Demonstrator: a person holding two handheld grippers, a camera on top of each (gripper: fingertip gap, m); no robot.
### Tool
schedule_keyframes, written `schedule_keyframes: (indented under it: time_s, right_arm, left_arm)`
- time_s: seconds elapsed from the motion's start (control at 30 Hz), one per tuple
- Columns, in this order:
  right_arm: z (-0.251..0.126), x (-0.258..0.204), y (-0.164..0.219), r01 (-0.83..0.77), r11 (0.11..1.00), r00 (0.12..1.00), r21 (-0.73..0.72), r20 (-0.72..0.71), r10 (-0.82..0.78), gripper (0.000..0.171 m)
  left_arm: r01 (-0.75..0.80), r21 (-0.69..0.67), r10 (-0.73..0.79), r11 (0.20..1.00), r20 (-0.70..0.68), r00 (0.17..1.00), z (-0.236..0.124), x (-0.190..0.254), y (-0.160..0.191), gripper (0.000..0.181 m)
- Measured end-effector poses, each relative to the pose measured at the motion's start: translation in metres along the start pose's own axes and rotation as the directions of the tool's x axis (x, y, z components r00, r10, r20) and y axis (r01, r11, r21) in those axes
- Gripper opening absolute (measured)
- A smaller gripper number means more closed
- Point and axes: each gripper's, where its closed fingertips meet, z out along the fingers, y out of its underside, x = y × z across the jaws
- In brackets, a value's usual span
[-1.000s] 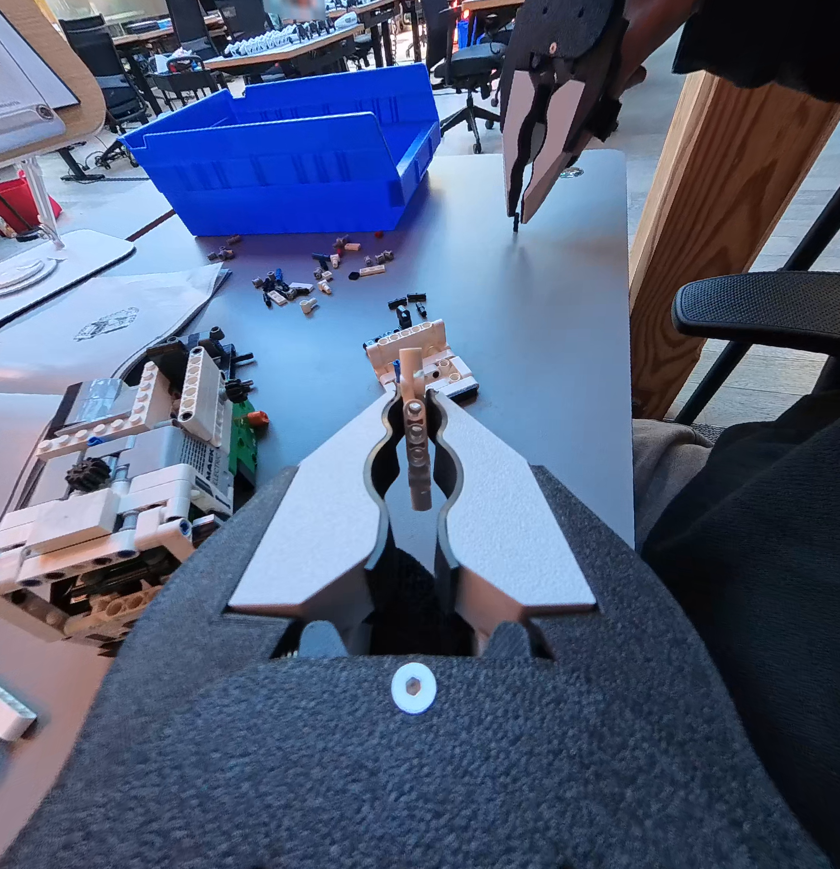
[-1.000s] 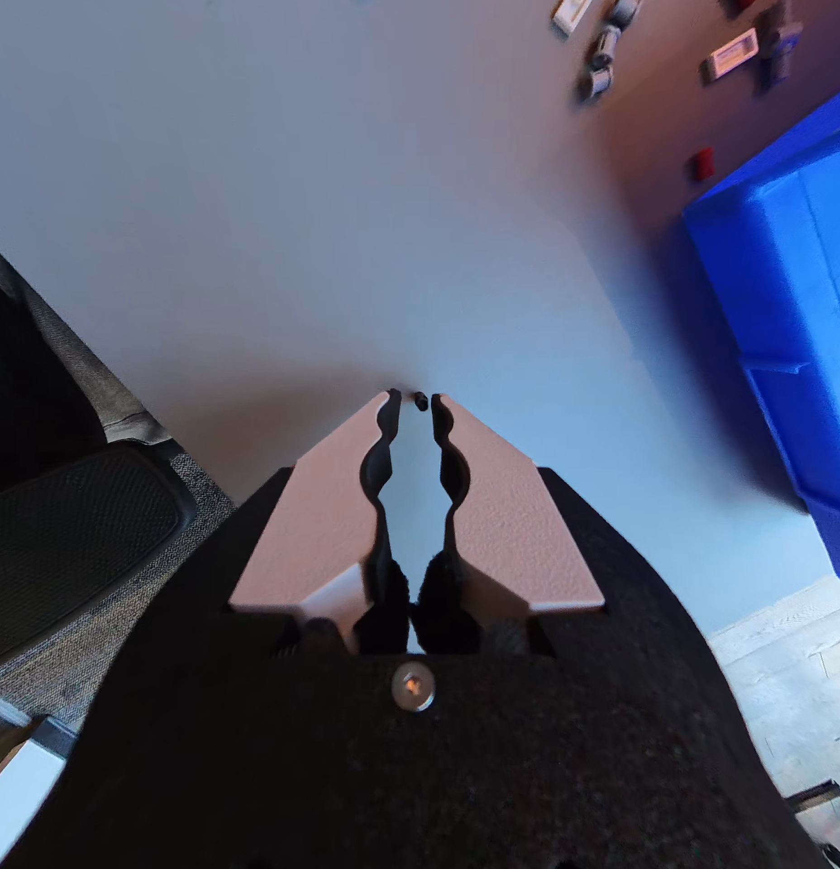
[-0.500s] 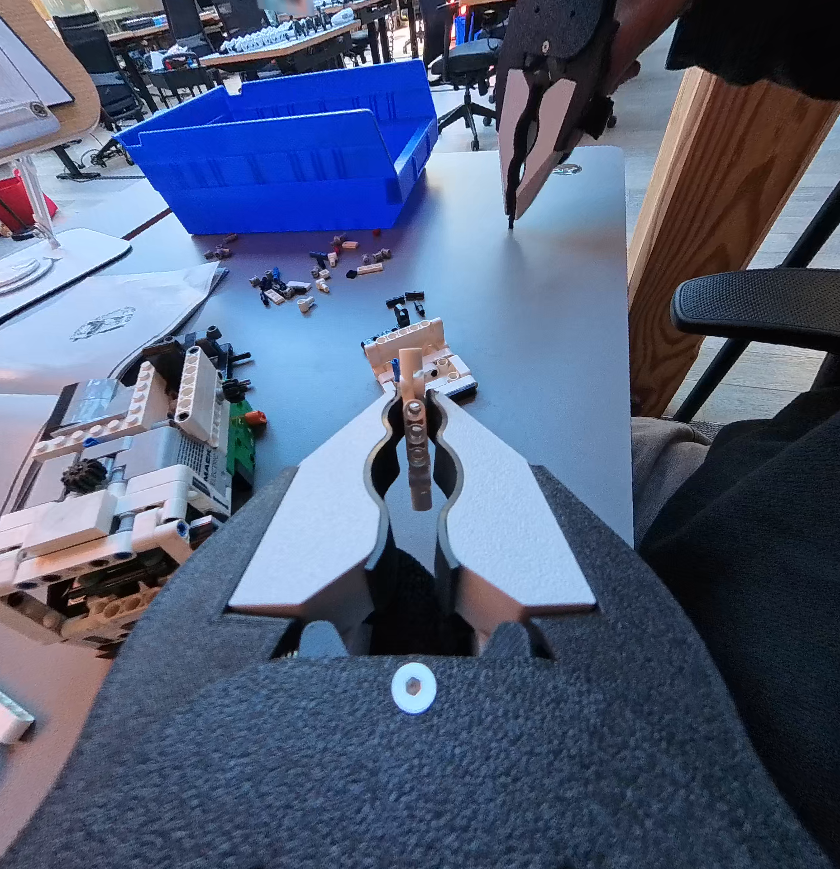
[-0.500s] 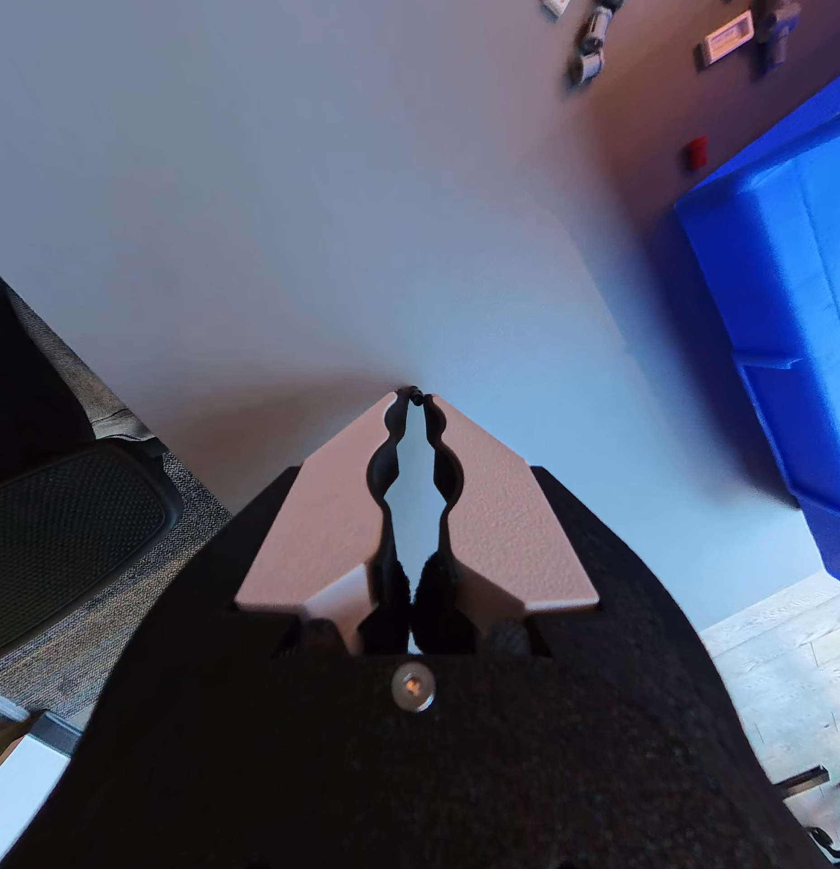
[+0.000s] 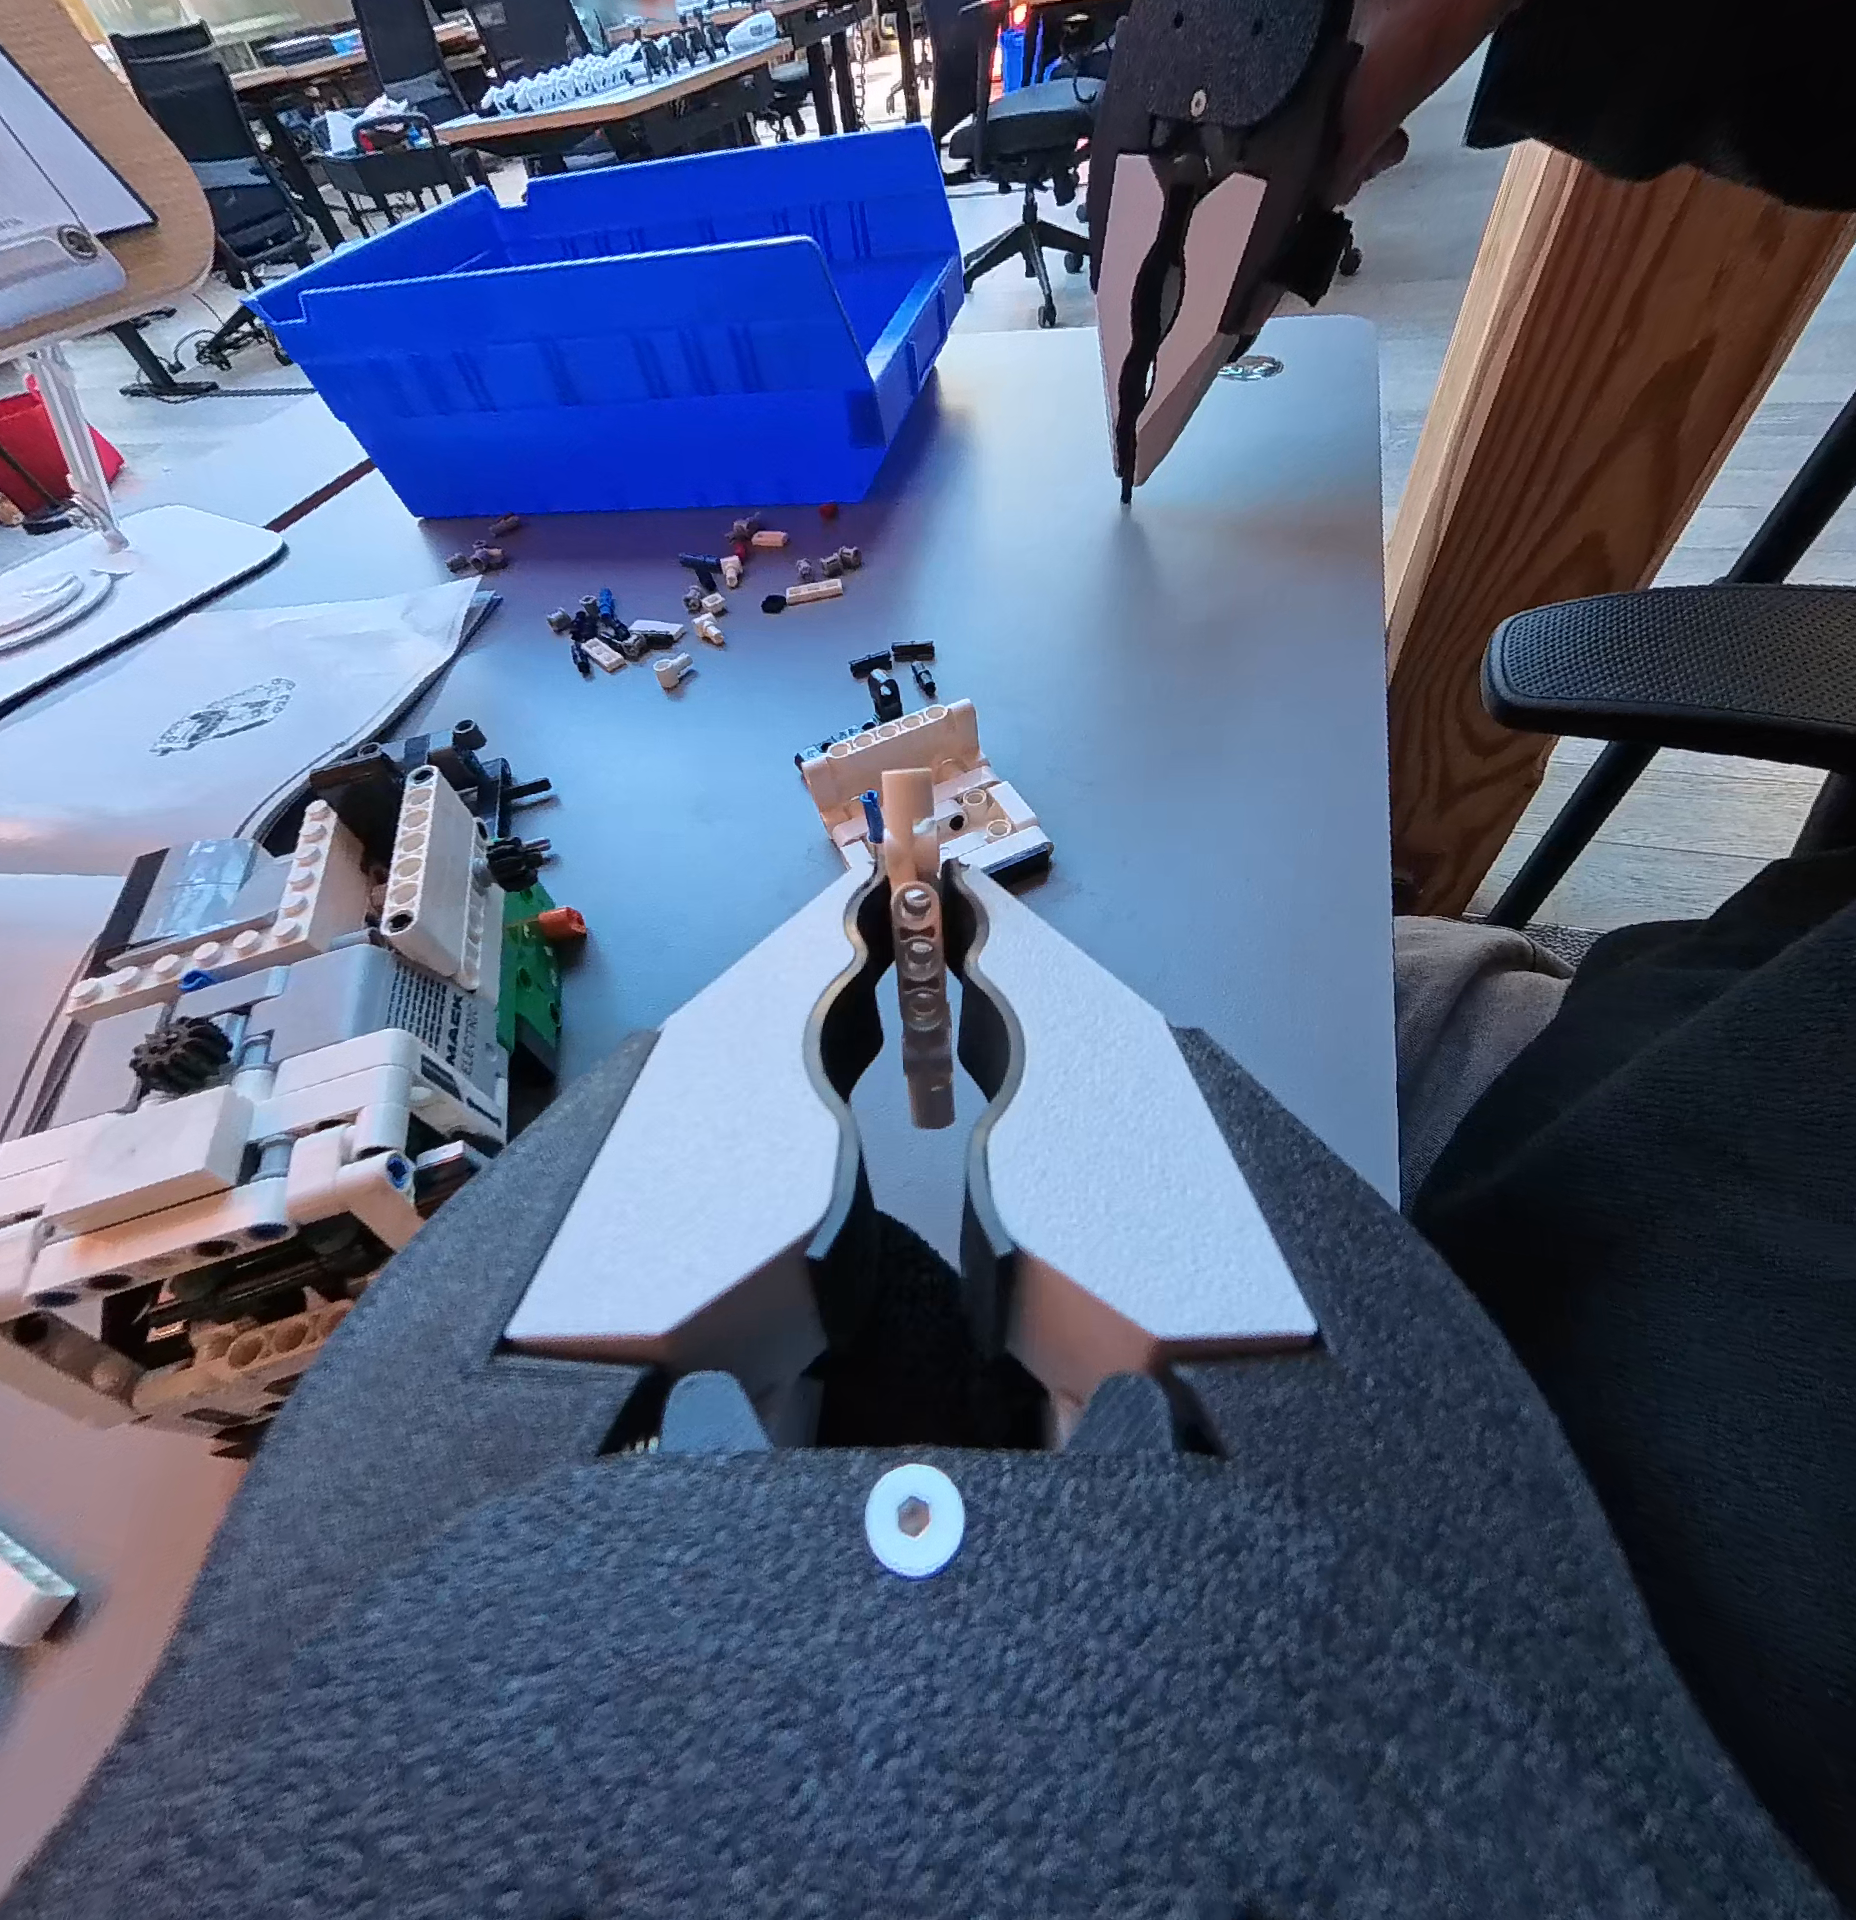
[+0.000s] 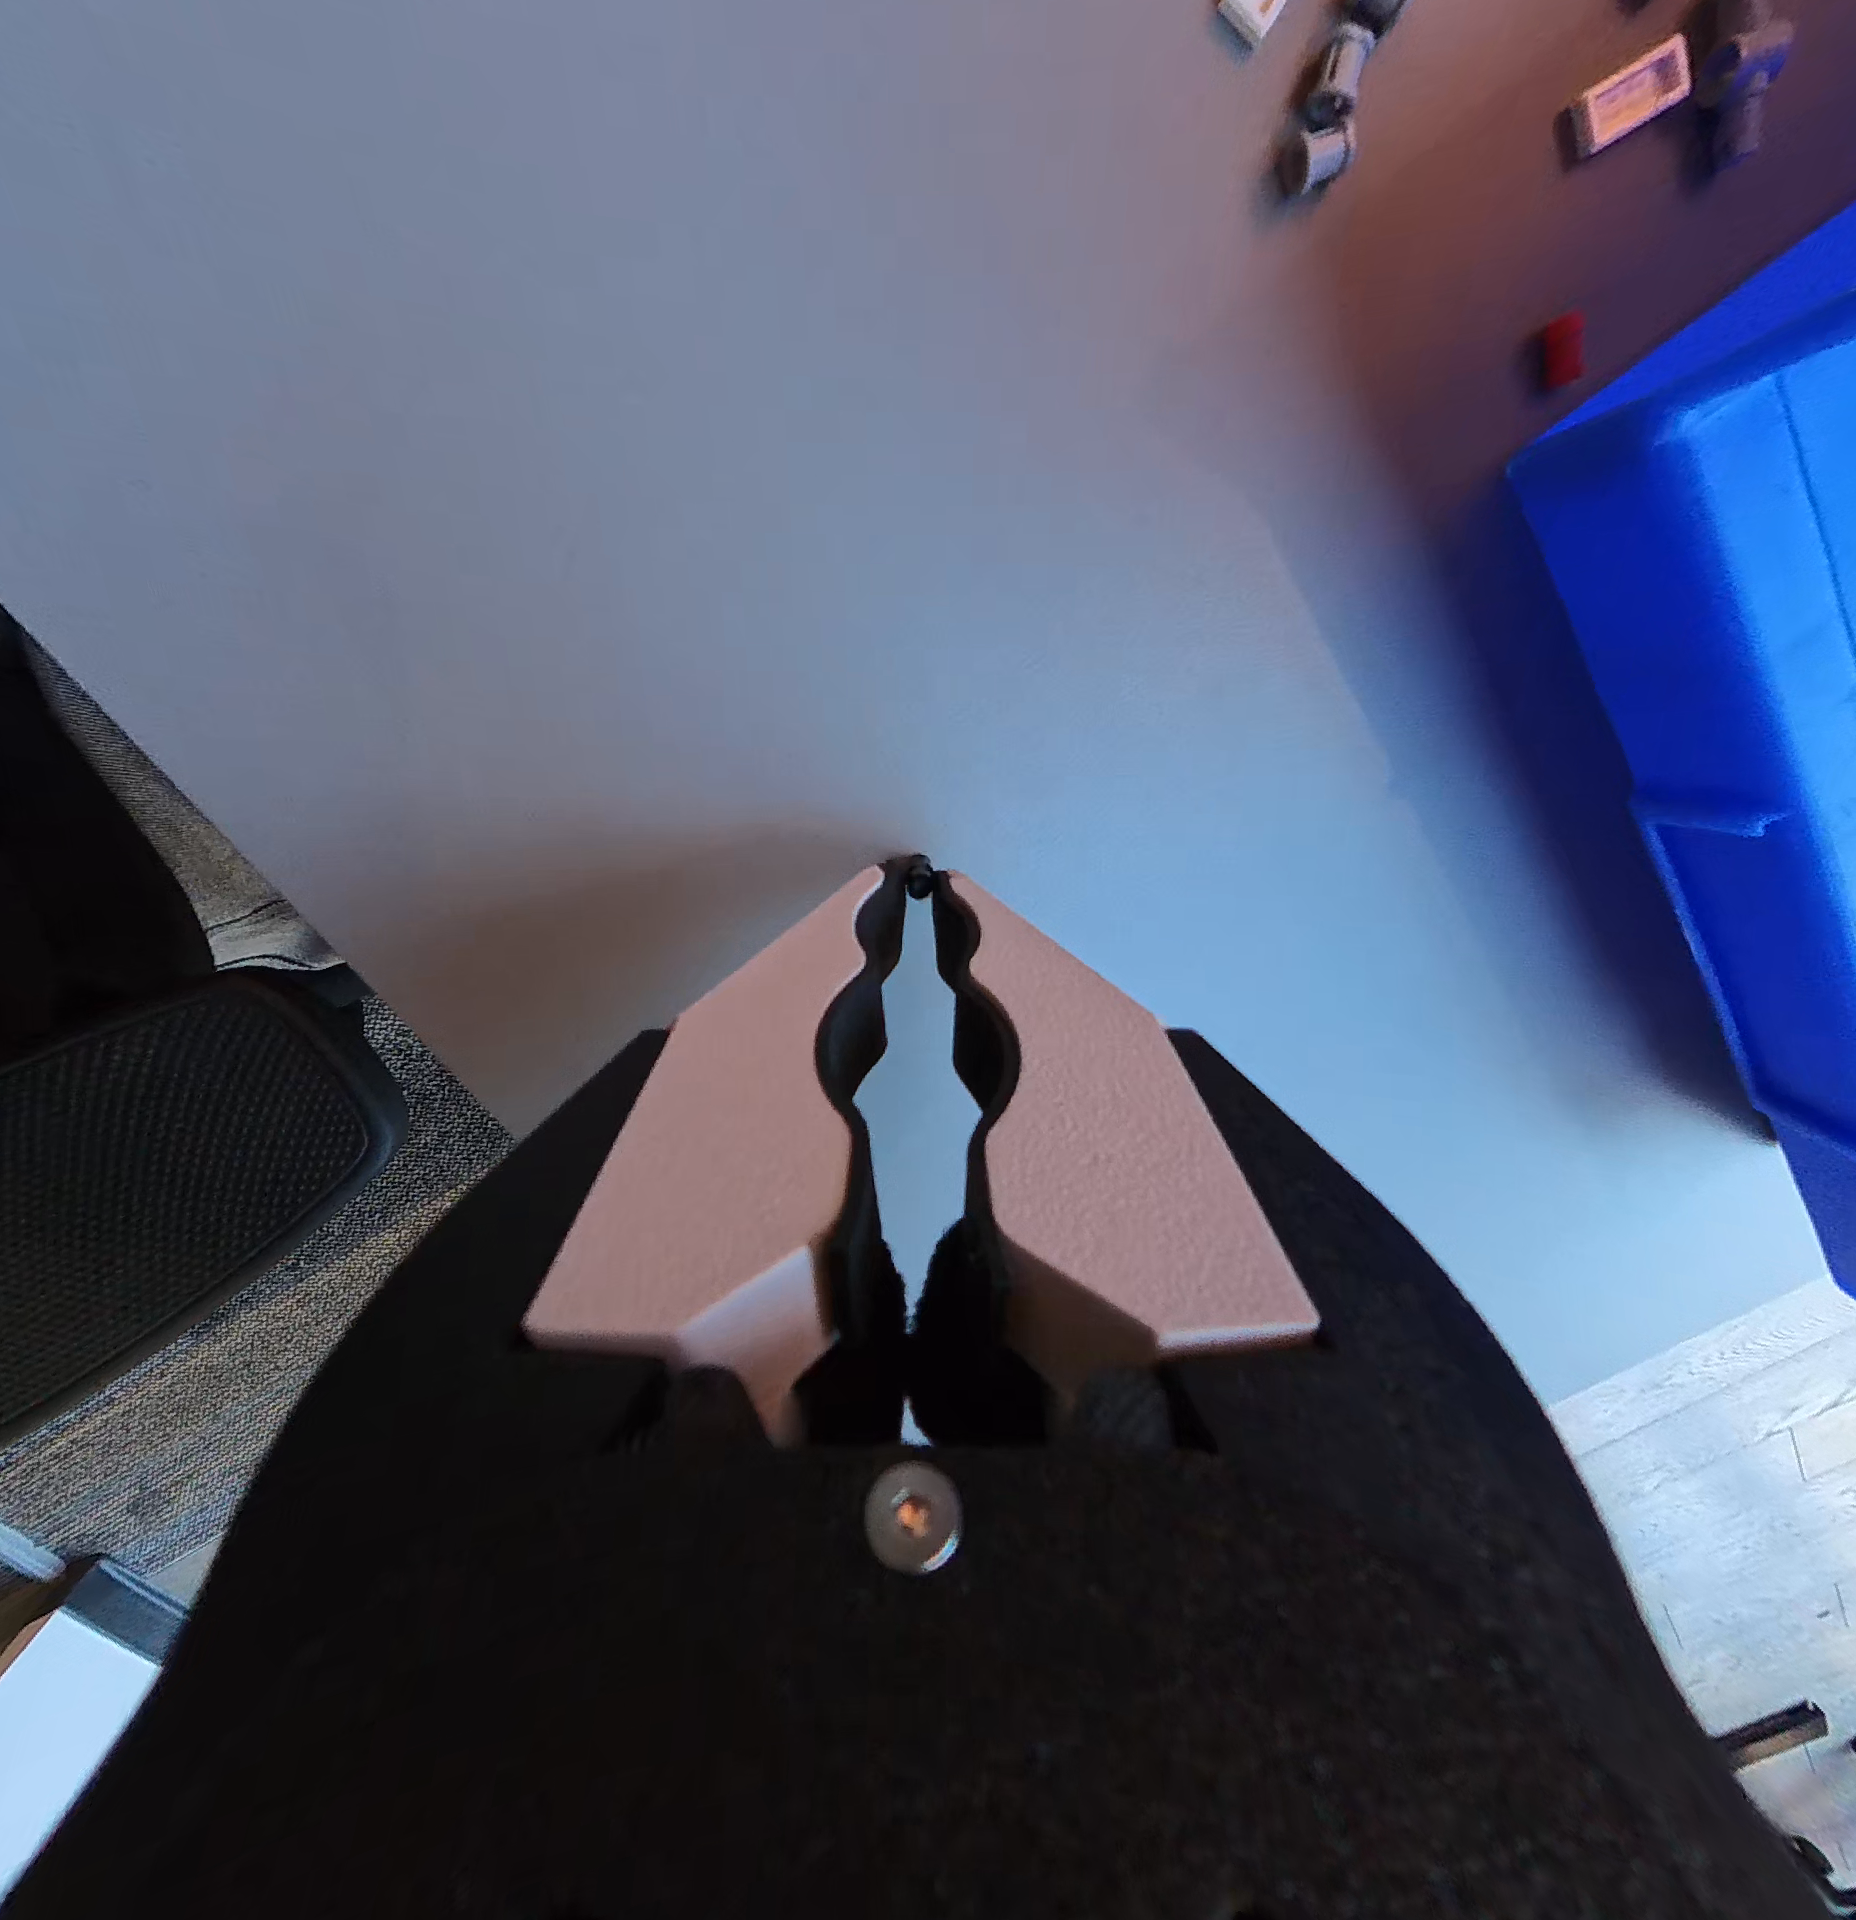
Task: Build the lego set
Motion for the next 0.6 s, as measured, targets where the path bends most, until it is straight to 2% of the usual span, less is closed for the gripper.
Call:
schedule_keyframes:
  time_s: [0.03,0.13,0.3,0.4,0.5,0.6]
  right_arm:
    - [0.000,0.000,0.000,0.000,1.000,1.000,0.002,0.003,0.000,0.004]
    - [0.000,0.000,0.000,-0.019,1.000,1.000,-0.001,0.016,0.019,0.003]
    - [-0.003,0.002,-0.007,0.007,1.000,0.999,0.024,-0.052,-0.006,0.003]
    - [-0.034,-0.026,-0.069,0.024,0.952,0.999,0.306,-0.040,-0.012,0.003]
    - [-0.070,-0.078,-0.157,0.141,0.779,0.987,0.611,-0.144,-0.065,0.003]
    - [-0.078,-0.122,-0.227,0.175,0.593,0.969,0.786,-0.243,0.035,0.003]
  left_arm:
    - [0.000,0.000,0.000,1.000,0.000,1.000,0.000,0.000,0.000,0.007]
    - [0.000,0.003,0.000,1.000,0.001,1.000,0.000,0.000,0.000,0.007]
    - [-0.010,0.003,0.010,1.000,0.002,1.000,0.000,0.001,0.000,0.007]
    - [0.037,0.049,-0.036,0.998,-0.025,0.999,0.000,0.003,-0.008,0.006]
    - [0.127,0.089,-0.123,0.988,-0.048,0.991,0.001,-0.001,-0.016,0.006]
    - [0.212,0.124,-0.205,0.969,-0.068,0.976,0.002,-0.007,-0.021,0.007]
